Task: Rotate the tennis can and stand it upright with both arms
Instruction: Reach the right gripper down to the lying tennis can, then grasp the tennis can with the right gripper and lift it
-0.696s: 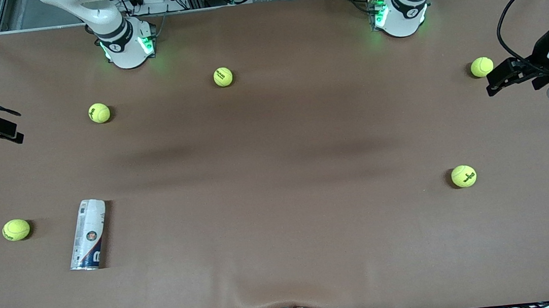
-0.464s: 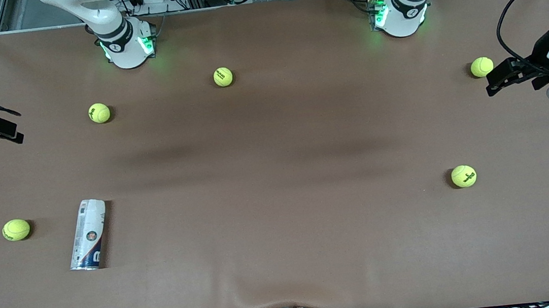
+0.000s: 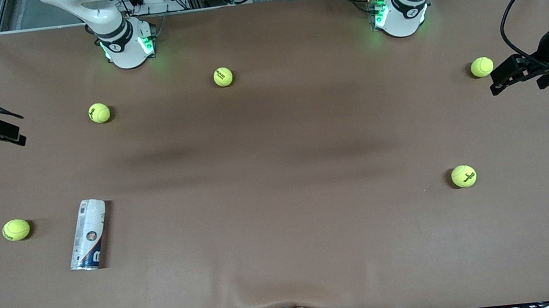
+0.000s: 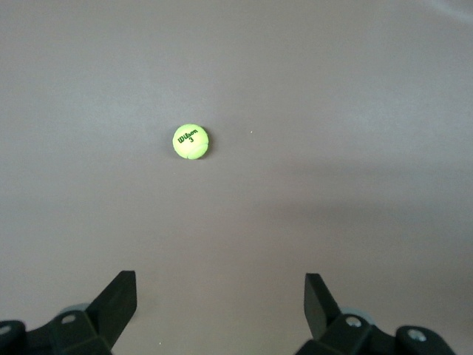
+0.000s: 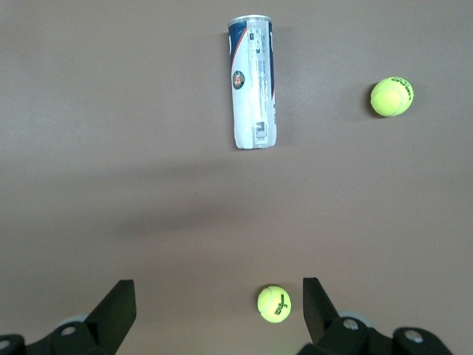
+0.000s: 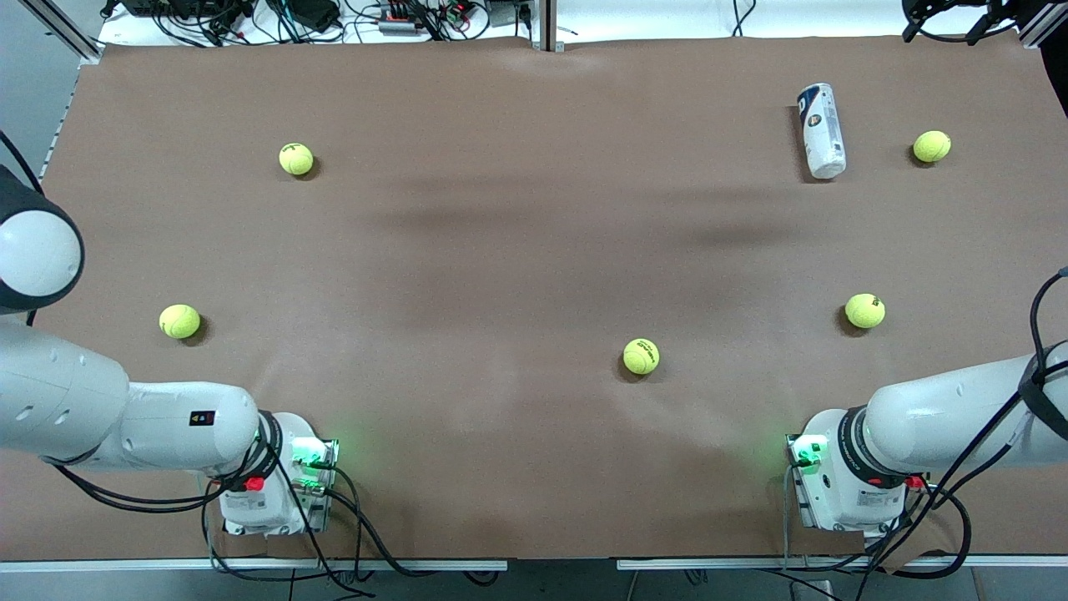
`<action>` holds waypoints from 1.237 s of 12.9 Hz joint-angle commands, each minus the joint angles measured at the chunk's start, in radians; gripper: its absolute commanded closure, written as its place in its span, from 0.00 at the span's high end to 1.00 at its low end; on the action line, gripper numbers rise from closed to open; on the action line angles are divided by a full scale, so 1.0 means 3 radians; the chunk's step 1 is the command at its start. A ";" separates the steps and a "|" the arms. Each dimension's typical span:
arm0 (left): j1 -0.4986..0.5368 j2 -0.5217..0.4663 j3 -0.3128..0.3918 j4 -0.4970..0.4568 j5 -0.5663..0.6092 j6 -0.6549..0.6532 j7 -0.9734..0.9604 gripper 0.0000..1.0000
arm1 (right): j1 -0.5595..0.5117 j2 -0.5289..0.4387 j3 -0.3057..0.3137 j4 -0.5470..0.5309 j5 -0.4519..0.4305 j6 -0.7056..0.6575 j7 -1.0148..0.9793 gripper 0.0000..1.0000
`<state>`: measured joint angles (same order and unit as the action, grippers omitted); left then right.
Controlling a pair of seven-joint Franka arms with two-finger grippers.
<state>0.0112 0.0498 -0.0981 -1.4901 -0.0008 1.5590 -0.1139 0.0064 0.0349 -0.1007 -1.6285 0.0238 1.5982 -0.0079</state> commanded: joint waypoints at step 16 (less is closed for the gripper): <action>0.0004 -0.0043 -0.0005 -0.0044 -0.0003 -0.0063 0.0068 1.00 | -0.0180 0.2281 0.0008 -0.0068 0.0155 0.2495 -0.0695 1.00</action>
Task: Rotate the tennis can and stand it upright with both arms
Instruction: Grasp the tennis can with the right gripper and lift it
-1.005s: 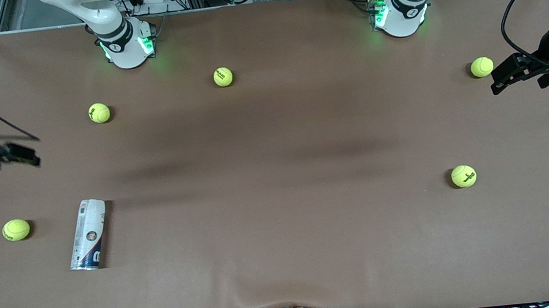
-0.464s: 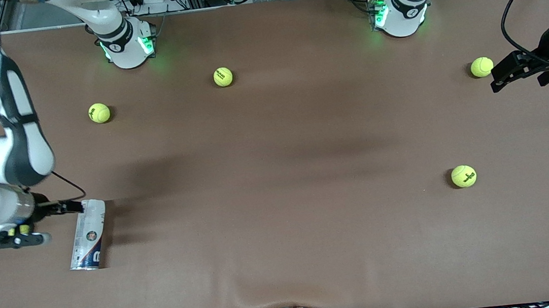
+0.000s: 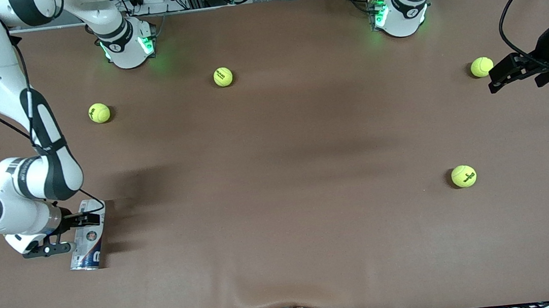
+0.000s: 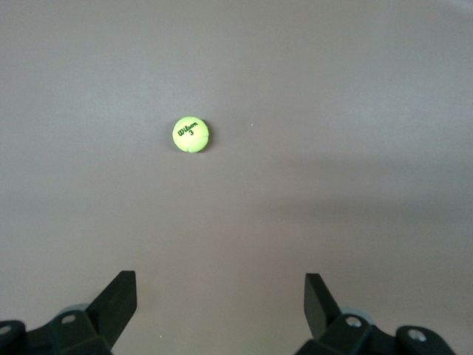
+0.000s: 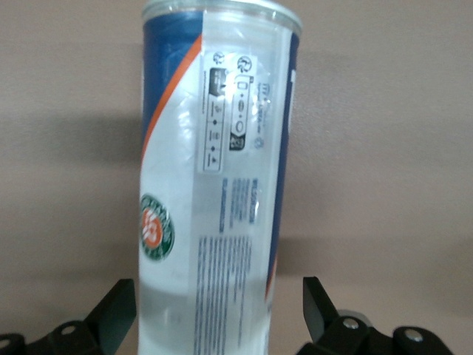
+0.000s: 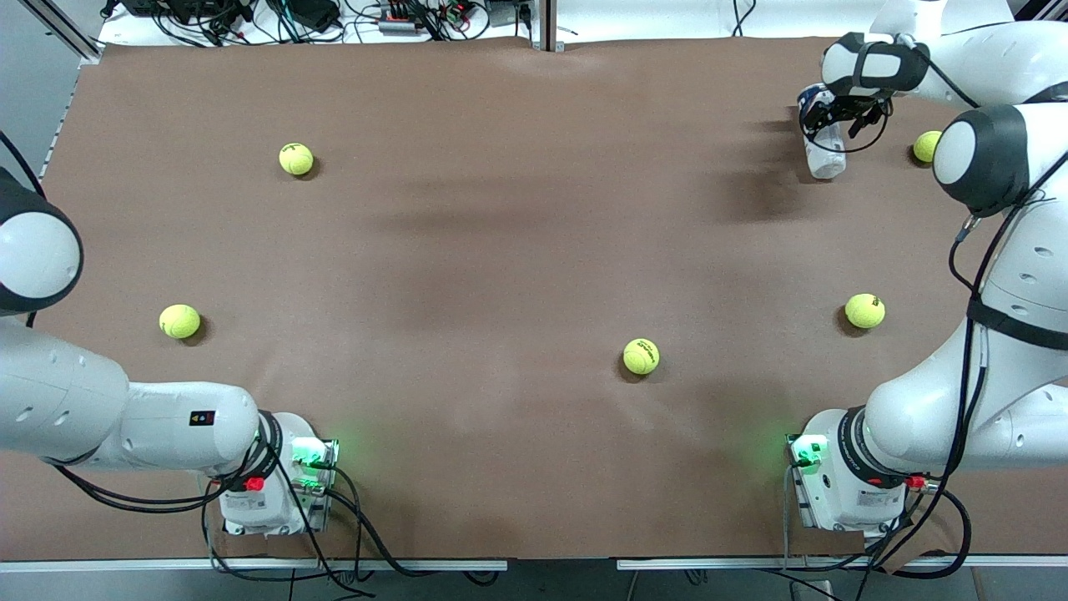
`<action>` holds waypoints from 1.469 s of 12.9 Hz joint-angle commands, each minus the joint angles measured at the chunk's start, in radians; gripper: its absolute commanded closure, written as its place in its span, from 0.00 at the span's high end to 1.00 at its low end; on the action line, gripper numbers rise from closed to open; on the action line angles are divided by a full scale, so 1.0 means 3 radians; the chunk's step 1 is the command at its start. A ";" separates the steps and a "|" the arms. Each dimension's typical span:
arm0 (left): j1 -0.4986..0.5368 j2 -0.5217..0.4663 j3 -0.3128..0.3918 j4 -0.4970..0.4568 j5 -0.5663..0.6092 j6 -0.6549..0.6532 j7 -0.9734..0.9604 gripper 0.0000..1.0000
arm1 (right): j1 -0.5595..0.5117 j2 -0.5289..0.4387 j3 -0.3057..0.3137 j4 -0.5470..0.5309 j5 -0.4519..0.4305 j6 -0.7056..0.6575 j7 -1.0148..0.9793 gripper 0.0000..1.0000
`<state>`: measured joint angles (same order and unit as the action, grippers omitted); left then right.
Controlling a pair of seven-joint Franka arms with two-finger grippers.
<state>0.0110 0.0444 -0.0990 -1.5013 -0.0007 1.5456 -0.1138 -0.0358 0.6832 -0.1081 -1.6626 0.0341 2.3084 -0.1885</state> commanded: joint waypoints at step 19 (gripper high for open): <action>-0.0001 -0.0005 -0.0002 -0.0032 -0.0003 0.0017 0.0068 1.00 | 0.0900 -0.0396 0.0202 0.0153 0.0142 0.0138 -0.2178 0.67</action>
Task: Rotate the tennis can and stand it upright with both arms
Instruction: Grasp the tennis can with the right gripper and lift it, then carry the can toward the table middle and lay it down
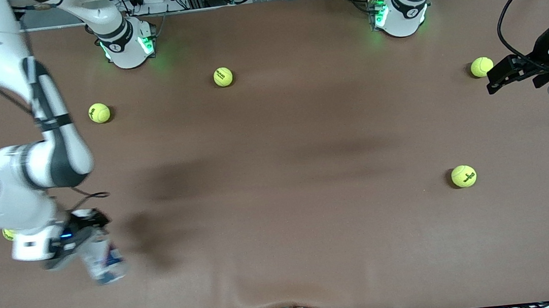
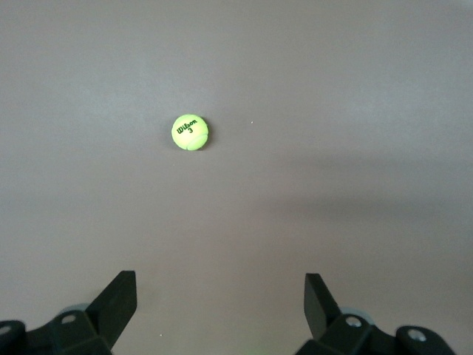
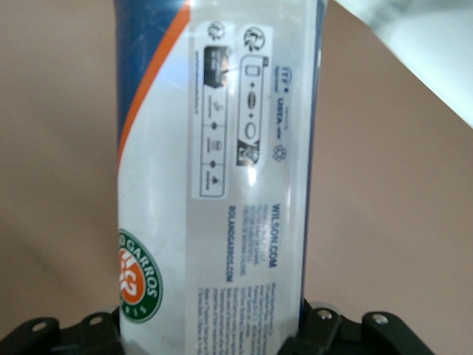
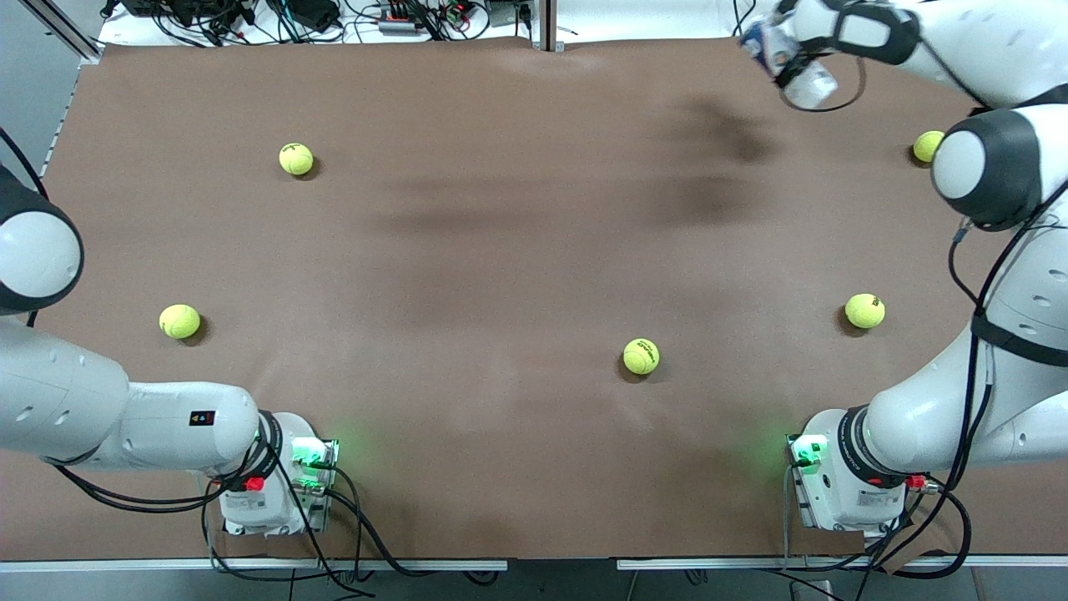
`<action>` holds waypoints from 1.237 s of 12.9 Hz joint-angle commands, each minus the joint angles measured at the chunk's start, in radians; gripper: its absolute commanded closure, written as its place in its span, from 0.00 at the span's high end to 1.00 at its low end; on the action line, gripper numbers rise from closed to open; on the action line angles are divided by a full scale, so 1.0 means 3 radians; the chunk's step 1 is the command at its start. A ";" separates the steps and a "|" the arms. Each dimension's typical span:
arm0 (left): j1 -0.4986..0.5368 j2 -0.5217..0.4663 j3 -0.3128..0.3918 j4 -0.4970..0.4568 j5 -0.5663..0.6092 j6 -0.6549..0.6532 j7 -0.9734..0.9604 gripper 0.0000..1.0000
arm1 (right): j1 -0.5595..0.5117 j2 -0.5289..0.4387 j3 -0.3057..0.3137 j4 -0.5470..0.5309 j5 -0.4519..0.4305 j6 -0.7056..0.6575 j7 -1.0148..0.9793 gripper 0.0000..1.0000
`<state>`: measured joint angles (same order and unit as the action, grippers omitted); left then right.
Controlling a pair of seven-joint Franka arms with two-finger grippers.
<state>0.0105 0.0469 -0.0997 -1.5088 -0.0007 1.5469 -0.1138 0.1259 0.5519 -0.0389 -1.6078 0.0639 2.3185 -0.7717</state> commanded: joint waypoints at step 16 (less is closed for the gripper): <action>0.0001 0.0007 0.0000 -0.0002 -0.0008 0.0029 0.0068 1.00 | 0.1671 0.0651 -0.0029 -0.0066 -0.0581 0.1302 -0.1073 1.00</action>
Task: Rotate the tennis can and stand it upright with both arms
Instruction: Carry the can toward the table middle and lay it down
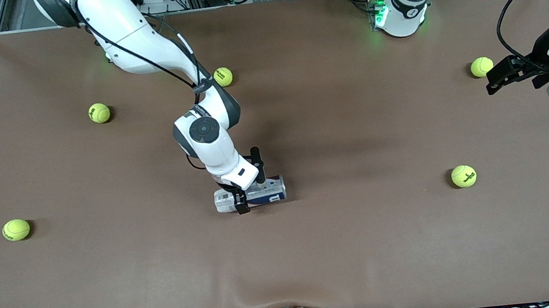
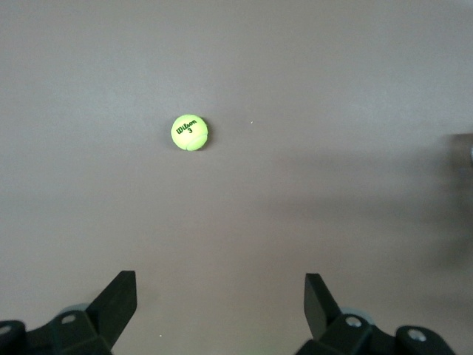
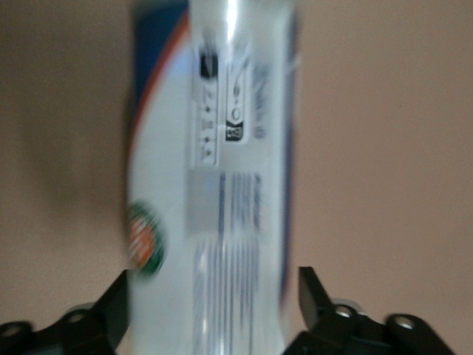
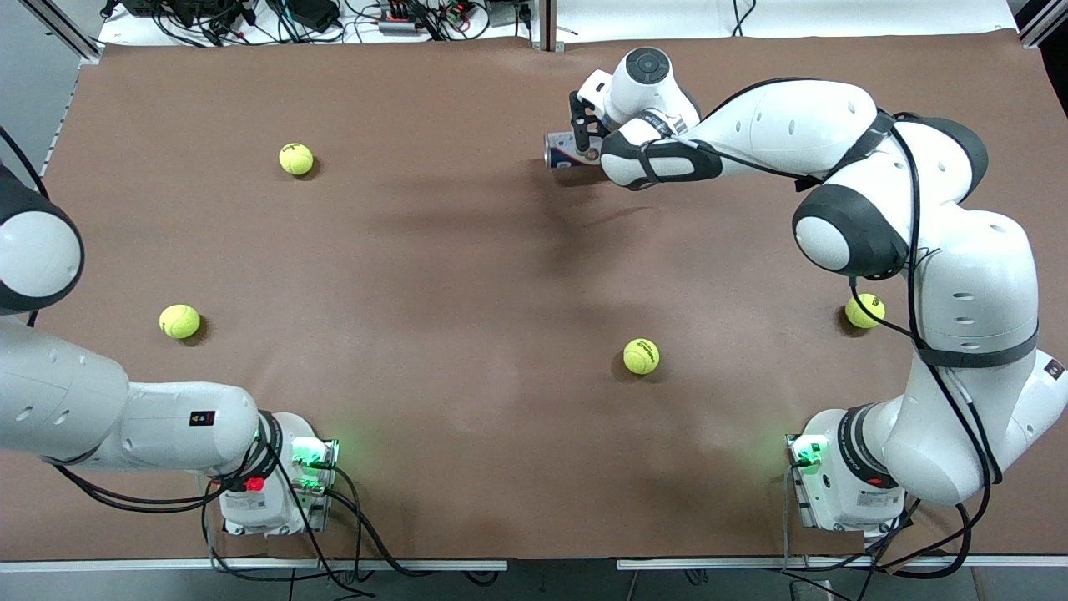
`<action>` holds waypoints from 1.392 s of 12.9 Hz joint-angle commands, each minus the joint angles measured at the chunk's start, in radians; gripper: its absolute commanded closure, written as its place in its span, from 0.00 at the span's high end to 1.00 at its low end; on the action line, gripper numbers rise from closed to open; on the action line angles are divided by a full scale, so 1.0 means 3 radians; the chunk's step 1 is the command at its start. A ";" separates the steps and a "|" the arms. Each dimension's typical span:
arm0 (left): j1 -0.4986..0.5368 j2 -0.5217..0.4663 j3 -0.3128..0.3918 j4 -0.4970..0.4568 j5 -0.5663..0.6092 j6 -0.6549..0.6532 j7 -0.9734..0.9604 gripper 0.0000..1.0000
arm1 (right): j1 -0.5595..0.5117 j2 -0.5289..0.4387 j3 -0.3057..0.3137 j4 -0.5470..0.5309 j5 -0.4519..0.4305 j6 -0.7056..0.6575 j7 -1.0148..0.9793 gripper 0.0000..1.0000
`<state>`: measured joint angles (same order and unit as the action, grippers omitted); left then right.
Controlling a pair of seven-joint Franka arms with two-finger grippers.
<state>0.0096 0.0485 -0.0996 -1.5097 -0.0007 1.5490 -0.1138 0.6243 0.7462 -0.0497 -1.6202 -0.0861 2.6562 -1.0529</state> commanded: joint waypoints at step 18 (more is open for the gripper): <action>-0.0001 0.0027 -0.0001 0.0006 -0.0008 0.0027 0.0067 1.00 | -0.0505 -0.0698 0.0109 -0.0024 0.0608 -0.0867 0.0794 1.00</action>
<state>0.0085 0.0584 -0.0996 -1.5098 -0.0007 1.5514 -0.1138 0.5509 0.5705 -0.0326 -1.6001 0.0442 2.4103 -0.8283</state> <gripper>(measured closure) 0.000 0.000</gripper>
